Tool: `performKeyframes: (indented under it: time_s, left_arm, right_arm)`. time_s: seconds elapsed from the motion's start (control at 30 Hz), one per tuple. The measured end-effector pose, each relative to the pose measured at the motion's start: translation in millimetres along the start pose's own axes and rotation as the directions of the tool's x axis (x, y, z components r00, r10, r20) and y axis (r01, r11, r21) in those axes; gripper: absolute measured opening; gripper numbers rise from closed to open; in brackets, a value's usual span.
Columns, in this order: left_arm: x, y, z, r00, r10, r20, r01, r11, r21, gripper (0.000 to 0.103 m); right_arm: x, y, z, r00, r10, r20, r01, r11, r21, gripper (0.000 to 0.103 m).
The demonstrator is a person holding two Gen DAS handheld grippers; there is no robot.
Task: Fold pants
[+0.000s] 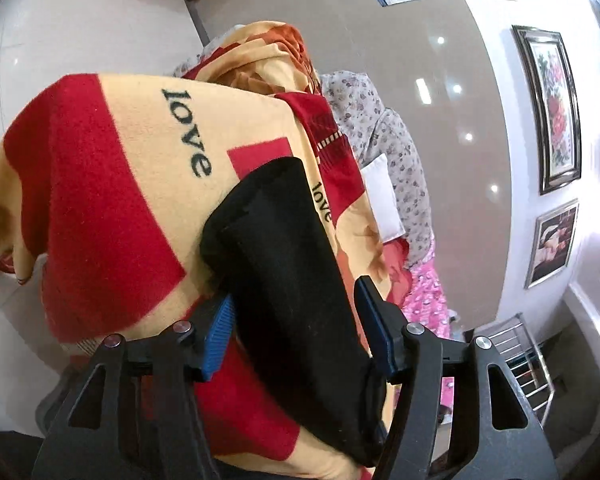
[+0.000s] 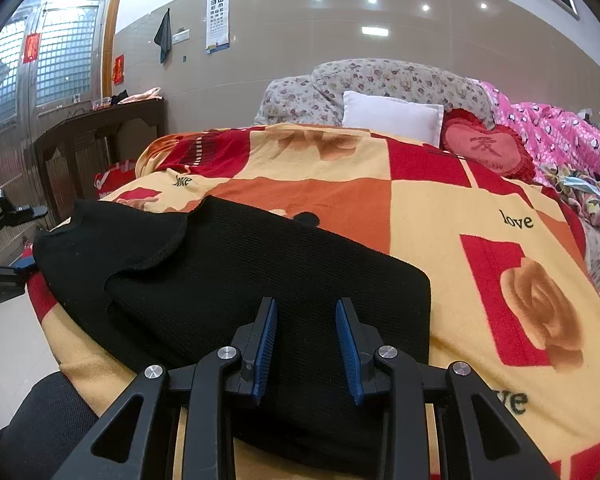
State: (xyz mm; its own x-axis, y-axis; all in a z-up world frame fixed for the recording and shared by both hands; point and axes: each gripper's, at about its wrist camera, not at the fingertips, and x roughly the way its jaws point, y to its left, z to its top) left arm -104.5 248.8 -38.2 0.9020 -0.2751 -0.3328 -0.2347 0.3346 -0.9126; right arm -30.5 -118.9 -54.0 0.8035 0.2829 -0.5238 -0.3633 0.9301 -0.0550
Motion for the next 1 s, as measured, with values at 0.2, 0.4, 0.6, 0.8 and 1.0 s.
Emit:
performKeyframes:
  time_s: [0.2,0.4,0.6,0.8,1.0]
  left_arm:
    - [-2.4,-4.7,-3.0,0.999,0.049,-0.001,-0.049,0.998,0.041,0.041]
    - [-1.2,-25.3,-16.7,0.981,0.171,0.092,-0.191,0.935,0.299,0.012]
    - [2.1,-67.4,-39.6,0.966,0.167,0.197,-0.251,0.787,0.564,0.011]
    - [11.8,-104.0,-69.2,0.980,0.082,0.179,-0.190,0.642,0.743,0.010]
    - [38.1,-146.3,-109.4,0.996,0.027,0.089,-0.092,0.472,0.877,0.010]
  right_arm:
    - [-0.1,-0.2,0.2,1.000,0.000,0.000,0.000,1.000,-0.001,0.029]
    - [0.2,-0.6,0.1,1.000,-0.001,0.001,0.001,1.000,-0.001,0.029]
    - [0.2,-2.0,1.3,1.000,0.006,-0.001,-0.006,1.000,0.007,0.030]
    - [0.2,-5.3,3.4,1.000,0.018,-0.002,-0.018,0.999,0.028,0.030]
    - [-1.5,-15.4,5.4,0.997,0.071,-0.009,-0.070,0.993,0.093,0.030]
